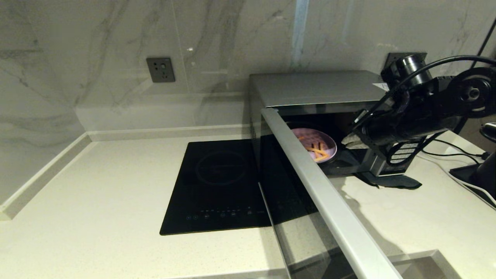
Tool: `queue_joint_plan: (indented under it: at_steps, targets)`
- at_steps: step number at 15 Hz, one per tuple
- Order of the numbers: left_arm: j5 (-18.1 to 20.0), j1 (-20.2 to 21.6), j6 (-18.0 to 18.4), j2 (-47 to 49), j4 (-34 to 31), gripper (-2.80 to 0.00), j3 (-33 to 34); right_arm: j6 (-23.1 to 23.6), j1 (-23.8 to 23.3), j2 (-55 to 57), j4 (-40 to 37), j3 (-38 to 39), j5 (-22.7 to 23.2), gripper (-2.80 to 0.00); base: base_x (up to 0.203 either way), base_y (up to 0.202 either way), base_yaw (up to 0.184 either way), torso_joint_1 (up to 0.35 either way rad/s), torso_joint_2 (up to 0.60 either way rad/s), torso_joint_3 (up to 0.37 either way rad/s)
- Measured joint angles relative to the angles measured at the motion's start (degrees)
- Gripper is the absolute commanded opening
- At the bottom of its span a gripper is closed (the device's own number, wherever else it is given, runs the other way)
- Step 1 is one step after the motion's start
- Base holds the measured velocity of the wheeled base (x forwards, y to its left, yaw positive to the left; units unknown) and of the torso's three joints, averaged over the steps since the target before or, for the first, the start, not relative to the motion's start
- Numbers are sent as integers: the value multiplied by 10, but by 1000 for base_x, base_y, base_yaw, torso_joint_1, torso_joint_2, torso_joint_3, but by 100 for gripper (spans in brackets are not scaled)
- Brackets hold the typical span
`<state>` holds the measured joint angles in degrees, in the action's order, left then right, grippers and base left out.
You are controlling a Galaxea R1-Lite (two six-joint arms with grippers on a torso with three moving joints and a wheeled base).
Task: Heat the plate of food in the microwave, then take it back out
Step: Take the plate out of the microwave
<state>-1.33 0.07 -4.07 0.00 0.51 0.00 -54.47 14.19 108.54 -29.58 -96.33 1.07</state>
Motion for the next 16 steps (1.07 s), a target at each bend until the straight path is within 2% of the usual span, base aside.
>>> queue_joint_plan:
  at_steps: [6,13,16]
  targets:
    - [0,0,0,0,0,-280,0,-19,-8,38,45,16,-10,0,0,0,0,0,0,0]
    - [0,0,0,0,0,-280,0,-50,-10,134,77,-15,-115,0,0,0,0,0,0,0]
    - [0,0,0,0,0,-280,0,-64,-10,163,105,-25,-129,0,0,0,0,0,0,0]
